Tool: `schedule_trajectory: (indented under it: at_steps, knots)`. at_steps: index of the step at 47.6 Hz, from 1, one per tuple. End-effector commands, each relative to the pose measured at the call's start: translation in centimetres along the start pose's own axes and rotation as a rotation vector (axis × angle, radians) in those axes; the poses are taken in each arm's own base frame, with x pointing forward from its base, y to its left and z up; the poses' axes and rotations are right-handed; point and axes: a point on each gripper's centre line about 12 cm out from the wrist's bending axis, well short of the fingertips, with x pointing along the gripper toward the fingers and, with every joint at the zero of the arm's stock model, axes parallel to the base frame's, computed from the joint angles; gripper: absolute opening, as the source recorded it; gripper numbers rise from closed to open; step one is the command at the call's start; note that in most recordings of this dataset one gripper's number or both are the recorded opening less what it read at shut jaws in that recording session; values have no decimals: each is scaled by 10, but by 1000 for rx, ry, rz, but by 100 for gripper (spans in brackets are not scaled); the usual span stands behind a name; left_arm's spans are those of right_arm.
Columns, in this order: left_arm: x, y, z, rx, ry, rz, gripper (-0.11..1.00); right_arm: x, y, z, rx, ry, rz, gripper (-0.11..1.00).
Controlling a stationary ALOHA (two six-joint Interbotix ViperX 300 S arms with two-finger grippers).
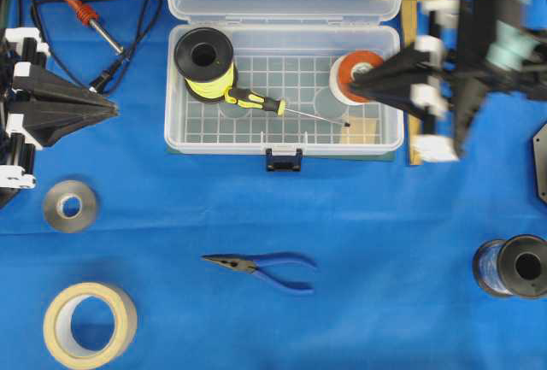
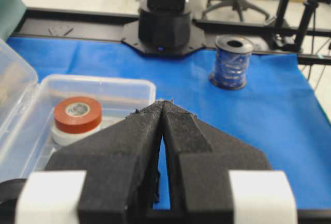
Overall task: Pick the screwdriver from the toolbox among several items.
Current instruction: 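Move the right gripper over the yellow-and-black screwdriver in the toolbox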
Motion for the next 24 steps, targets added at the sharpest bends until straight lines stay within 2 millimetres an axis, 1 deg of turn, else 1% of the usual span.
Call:
schedule_trajectory:
  at_steps: [1,5,7,8,11,18,20,21,24]
  knots:
    - [3,0,8,-3,-23,1,0,18,-5,17,50,44,-31,1]
    - [3,0,8,-3,-23,1,0,38,-13,19,97,112,-67,2]
    - [3,0,8,-3,-23,1,0,47,-17,20,112,145,-85,7]
    - [3,0,8,-3,-22,1,0,51,-18,22,119,160,-91,11]
    - [3,0,7,-3,-20,1,0,67,-22,22,135,216,-115,27]
    - [4,0,7,-3,-18,1,0,104,-31,11,159,333,-157,70]
    - [4,0,7,-3,-18,1,0,116,-36,5,165,369,-174,78]
    - [4,0,7,-3,-18,1,0,122,-38,1,170,385,-181,79]
    - [3,0,6,-3,-17,3,0,136,-44,-9,182,418,-202,79]
